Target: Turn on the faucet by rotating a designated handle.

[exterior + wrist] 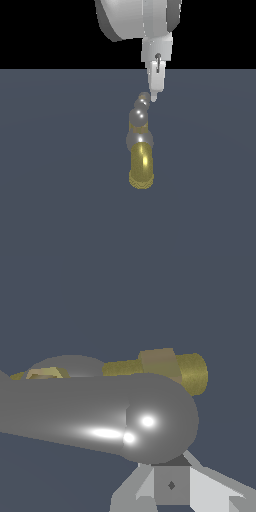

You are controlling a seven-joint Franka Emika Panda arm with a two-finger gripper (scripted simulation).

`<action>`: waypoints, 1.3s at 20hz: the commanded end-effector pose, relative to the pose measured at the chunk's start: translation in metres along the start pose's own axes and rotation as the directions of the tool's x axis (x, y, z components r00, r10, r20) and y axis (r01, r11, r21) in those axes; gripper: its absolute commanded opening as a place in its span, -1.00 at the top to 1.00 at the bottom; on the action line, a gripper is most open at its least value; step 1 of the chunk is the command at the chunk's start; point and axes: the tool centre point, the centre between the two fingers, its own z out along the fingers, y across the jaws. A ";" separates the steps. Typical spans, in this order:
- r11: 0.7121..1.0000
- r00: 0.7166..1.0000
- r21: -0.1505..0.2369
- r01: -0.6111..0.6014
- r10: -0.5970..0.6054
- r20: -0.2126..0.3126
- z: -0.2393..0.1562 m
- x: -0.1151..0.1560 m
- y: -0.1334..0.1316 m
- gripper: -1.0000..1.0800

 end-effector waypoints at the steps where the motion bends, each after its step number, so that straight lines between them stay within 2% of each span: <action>1: 0.997 0.996 -0.002 0.083 -0.084 -0.027 -0.004 0.074 0.000 1.00; 2: 0.997 0.996 -0.002 0.083 -0.084 -0.027 -0.004 0.074 0.000 1.00; 3: 1.000 1.000 0.000 0.010 -0.010 -0.003 -0.001 0.017 0.002 1.00; 26: 0.997 0.997 -0.002 0.078 -0.078 -0.025 -0.005 0.127 -0.053 1.00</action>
